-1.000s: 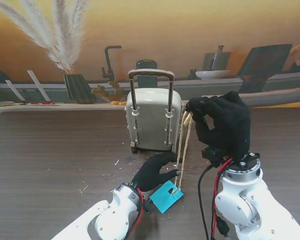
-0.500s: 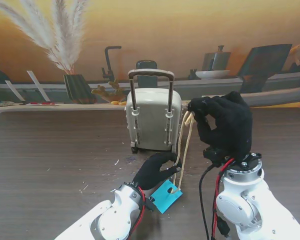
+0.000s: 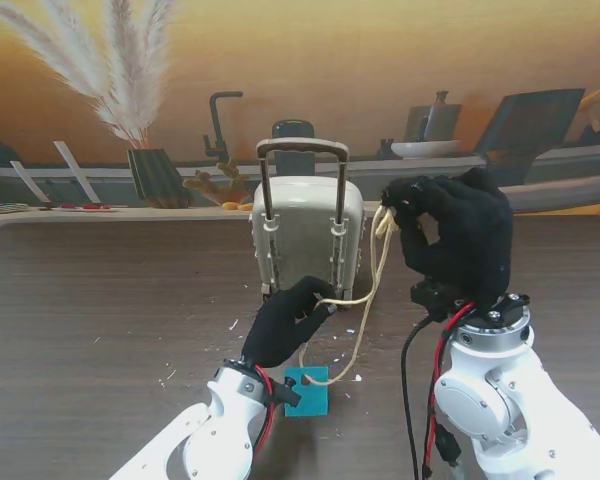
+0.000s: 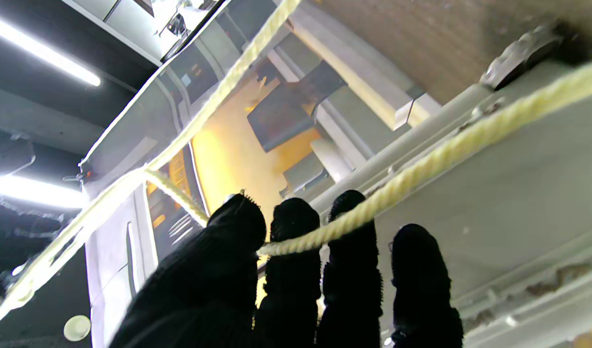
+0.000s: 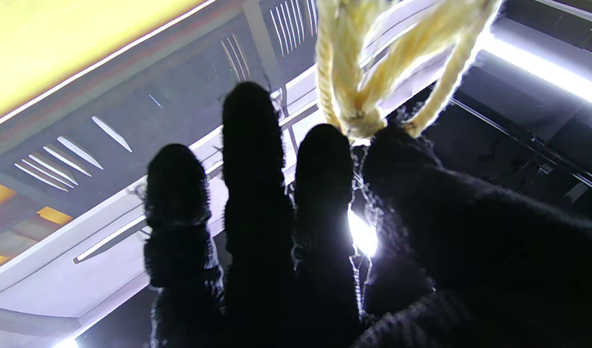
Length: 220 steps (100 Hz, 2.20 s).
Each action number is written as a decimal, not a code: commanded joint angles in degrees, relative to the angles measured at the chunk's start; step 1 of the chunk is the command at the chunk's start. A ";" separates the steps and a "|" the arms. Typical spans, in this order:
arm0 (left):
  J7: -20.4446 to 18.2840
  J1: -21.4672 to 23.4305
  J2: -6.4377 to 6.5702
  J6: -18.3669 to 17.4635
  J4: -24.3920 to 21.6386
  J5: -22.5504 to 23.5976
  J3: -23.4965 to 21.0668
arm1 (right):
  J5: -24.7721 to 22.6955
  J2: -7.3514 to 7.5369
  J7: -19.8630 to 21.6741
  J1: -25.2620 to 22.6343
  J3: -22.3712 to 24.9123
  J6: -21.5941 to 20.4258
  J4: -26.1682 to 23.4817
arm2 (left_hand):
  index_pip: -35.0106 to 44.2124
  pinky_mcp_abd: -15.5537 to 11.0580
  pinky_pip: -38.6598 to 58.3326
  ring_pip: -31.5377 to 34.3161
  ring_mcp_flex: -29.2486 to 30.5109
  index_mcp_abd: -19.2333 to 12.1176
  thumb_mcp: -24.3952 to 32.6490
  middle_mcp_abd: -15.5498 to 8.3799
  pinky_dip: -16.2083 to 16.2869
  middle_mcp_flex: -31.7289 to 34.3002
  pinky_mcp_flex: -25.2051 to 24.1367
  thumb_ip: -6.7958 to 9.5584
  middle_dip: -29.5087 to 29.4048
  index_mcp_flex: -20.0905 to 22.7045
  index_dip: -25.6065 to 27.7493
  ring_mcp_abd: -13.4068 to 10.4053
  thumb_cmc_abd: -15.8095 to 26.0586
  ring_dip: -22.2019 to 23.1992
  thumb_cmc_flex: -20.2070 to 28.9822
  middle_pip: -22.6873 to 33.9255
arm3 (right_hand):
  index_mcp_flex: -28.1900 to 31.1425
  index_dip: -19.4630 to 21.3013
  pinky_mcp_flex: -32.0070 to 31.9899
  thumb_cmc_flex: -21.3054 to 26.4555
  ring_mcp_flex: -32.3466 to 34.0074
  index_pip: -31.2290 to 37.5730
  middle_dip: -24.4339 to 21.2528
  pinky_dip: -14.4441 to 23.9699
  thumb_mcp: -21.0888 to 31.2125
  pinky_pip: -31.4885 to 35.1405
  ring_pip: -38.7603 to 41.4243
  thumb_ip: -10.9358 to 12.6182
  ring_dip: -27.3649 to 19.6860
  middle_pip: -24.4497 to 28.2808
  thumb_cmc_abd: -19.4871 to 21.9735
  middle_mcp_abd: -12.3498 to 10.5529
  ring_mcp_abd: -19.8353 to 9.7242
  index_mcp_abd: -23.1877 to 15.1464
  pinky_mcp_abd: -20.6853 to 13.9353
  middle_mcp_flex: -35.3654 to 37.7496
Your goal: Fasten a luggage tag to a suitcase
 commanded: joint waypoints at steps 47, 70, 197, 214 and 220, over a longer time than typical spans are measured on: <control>-0.45 5.20 0.59 1.92 -15.13 -1.27 -5.58 | 2.61 -0.42 8.26 11.61 -0.72 5.37 -1.17 | 4.41 -0.22 2.93 2.68 2.33 -1.09 1.53 -1.28 0.93 1.25 2.11 0.19 1.07 -0.28 1.46 -0.21 -0.30 2.10 1.00 1.45 | 4.31 0.78 0.50 1.48 1.90 6.79 0.48 0.27 1.31 0.74 0.83 -0.17 0.57 -1.05 1.73 0.26 -0.60 -2.41 1.28 2.04; 0.89 5.49 0.65 4.51 -19.19 1.75 -6.81 | 3.77 -0.60 12.52 19.42 -4.06 8.41 0.12 | 4.17 -0.27 3.18 2.84 3.06 -1.06 0.86 -1.43 0.99 1.30 2.74 0.44 0.78 -0.23 1.07 -0.41 -0.26 1.91 1.34 1.15 | 4.23 0.76 0.58 1.43 1.89 6.81 0.49 0.24 1.22 0.77 0.74 -0.15 0.53 -1.11 1.83 0.08 -0.71 -2.55 1.04 1.98; -0.37 -1.82 0.31 10.21 -24.30 1.56 -10.34 | 6.04 -3.39 20.53 50.89 -21.82 24.04 22.30 | 1.66 -0.46 4.05 2.66 3.23 -1.11 -0.45 -1.51 1.10 1.17 3.86 0.79 -0.86 0.65 -1.79 -0.47 -0.16 1.29 1.99 -0.84 | 3.97 0.28 1.02 0.96 1.99 7.19 0.21 -0.05 1.77 0.68 1.06 -0.35 0.51 -1.15 1.54 -0.42 -1.11 -3.16 0.80 2.08; -0.23 -3.49 0.06 10.09 -23.25 0.96 -9.25 | 5.80 -3.33 20.39 50.78 -21.36 25.31 22.82 | 1.43 -0.57 3.88 2.26 3.21 -1.09 -0.74 -1.48 0.98 1.04 3.74 0.80 -1.17 0.75 -2.21 -0.39 -0.19 1.07 2.19 -1.27 | 3.99 0.10 0.92 1.11 1.98 7.21 0.18 -0.08 1.64 0.61 1.06 -0.31 0.49 -1.13 1.62 -0.18 -0.95 -2.86 1.09 2.14; -0.18 -4.06 -0.05 10.19 -22.87 0.66 -8.87 | 5.81 -3.30 20.50 50.91 -21.30 25.49 23.26 | 1.18 -0.54 3.85 2.19 3.24 -1.01 -0.83 -1.48 0.94 1.06 3.75 0.81 -1.25 0.82 -2.54 -0.38 -0.18 1.02 2.22 -1.33 | 4.05 0.08 0.88 1.11 1.97 7.24 0.16 -0.08 1.58 0.59 1.06 -0.30 0.48 -1.16 1.61 -0.24 -0.84 -2.94 1.14 2.12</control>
